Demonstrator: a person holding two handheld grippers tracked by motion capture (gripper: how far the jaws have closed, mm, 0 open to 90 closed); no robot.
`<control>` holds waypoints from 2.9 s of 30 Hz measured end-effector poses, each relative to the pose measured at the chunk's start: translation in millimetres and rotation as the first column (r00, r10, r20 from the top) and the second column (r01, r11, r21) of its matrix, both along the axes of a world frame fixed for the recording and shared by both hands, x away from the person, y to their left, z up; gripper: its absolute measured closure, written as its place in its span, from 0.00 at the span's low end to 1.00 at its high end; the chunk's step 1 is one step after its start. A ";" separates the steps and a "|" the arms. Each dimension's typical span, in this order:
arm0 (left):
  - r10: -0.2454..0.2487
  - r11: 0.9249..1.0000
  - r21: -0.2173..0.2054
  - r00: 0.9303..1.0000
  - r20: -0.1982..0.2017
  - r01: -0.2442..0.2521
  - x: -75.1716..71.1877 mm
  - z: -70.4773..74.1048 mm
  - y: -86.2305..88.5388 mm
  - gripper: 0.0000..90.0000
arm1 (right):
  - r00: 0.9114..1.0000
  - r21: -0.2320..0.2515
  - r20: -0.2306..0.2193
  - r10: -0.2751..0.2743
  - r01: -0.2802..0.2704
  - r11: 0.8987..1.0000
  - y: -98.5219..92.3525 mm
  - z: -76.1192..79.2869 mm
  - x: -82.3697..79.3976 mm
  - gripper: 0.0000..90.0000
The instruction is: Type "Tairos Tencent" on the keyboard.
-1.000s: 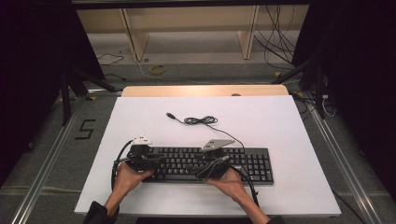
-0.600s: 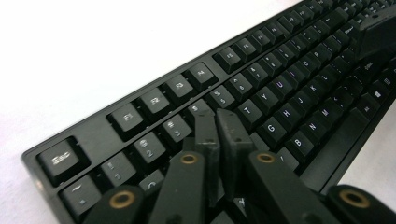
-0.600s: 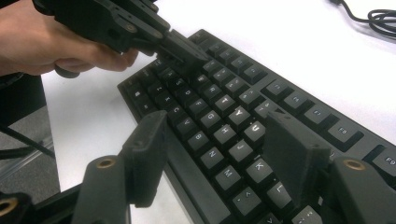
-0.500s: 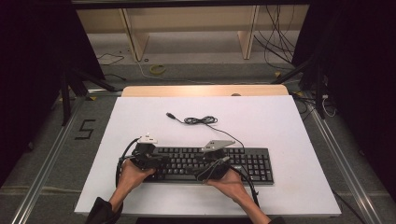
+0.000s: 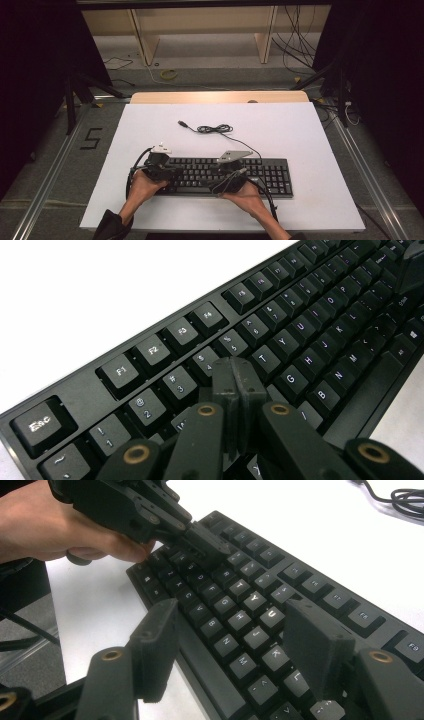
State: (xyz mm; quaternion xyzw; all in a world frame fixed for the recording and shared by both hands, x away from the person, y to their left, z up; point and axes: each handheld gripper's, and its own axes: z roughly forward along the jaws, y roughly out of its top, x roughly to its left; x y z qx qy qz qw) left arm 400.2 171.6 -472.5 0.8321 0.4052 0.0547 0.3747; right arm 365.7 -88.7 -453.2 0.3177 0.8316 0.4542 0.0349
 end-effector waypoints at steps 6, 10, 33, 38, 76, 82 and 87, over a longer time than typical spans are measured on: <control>-0.002 1.000 0.000 1.000 -0.003 0.002 0.0 0.2 -0.2 0.99 | 1.000 -0.002 -0.001 0.001 -0.001 1.000 0.1 0.0 -0.1 0.45; 0.001 1.000 -0.001 1.000 -0.002 -0.001 -0.1 -0.1 -0.7 0.99 | 1.000 -0.001 -0.002 0.003 -0.003 1.000 0.4 -0.2 -0.3 0.45; 0.042 0.996 -0.078 0.999 0.014 -0.041 -4.2 11.8 9.5 0.85 | 1.000 -0.001 0.003 -0.009 0.009 1.000 1.4 -0.3 0.5 0.46; 0.041 0.994 -0.104 0.999 0.017 -0.039 -6.9 15.0 11.8 0.72 | 1.000 -0.003 0.006 -0.008 0.008 1.000 2.3 -1.1 1.4 0.47; 0.091 0.980 -0.182 0.995 0.045 -0.081 -24.6 21.1 23.1 0.40 | 0.999 -0.046 -0.019 0.030 -0.030 0.998 19.1 -7.3 10.6 0.66; 0.095 0.977 -0.197 0.993 0.064 -0.080 -27.7 21.6 23.7 0.39 | 0.999 -0.054 -0.018 0.038 -0.039 0.998 20.1 -8.5 11.2 0.75; 0.097 0.976 -0.204 0.993 0.072 -0.081 -30.3 22.1 24.7 0.39 | 0.998 -0.063 -0.017 0.053 -0.054 0.997 21.5 -9.8 11.3 0.84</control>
